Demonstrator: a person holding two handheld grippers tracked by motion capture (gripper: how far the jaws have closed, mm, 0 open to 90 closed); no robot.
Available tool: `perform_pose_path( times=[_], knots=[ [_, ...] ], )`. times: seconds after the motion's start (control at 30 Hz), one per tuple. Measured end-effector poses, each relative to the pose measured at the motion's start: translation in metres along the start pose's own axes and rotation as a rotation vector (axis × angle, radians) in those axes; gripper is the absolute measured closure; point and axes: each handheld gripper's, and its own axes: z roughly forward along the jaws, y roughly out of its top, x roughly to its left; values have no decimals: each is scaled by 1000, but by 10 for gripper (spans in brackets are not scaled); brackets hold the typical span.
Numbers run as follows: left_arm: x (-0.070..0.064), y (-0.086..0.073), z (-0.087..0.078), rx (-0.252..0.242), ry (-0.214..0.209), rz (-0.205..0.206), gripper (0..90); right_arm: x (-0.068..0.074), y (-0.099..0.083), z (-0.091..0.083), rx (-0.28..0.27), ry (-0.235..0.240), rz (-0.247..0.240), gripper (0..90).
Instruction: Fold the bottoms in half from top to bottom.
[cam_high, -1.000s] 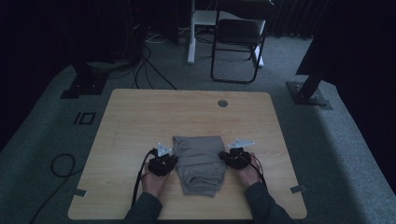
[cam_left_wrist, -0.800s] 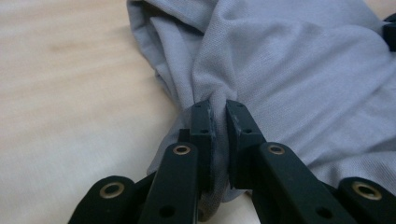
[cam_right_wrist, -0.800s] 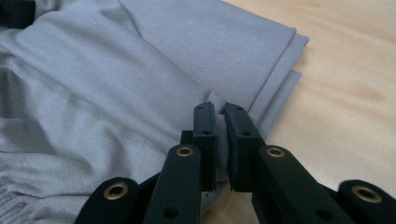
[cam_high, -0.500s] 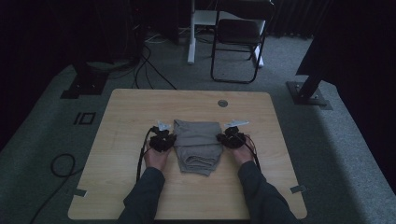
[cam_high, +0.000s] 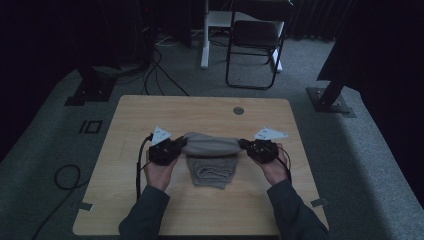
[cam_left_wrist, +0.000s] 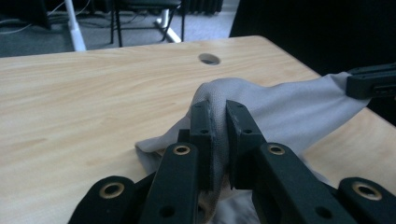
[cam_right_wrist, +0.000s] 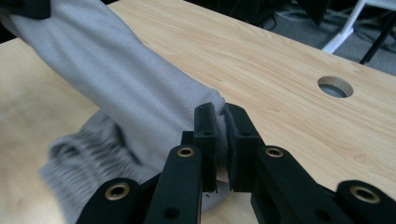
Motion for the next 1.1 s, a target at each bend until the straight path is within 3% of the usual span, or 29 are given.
perform_pose_path(
  times=[0.13,0.2,0.3,0.43,0.53,0.63,0.77,0.9,1.1],
  knots=[
    [-6,-36,-7,60,-23,-18,801,14,-29,-2,42,10,-17,842],
    [-5,-53,-8,91,-38,-45,769,18,-46,2,74,41,6,838],
    [-1,-66,-12,106,-48,-63,712,22,-64,7,115,72,19,762],
    [5,-58,-17,60,-44,-89,653,18,-62,-1,49,81,79,683],
    [3,-49,-13,60,-47,-79,617,17,-53,-1,21,71,84,665],
    [-2,-47,-3,90,-58,-76,591,19,-47,7,37,43,72,661],
    [-10,-56,8,128,-56,-61,586,29,-47,18,65,51,51,654],
    [-11,-58,12,129,-62,-62,586,37,-51,23,81,55,23,645],
    [-19,-45,15,109,-65,-22,574,38,-53,25,95,55,26,641]
  ],
)
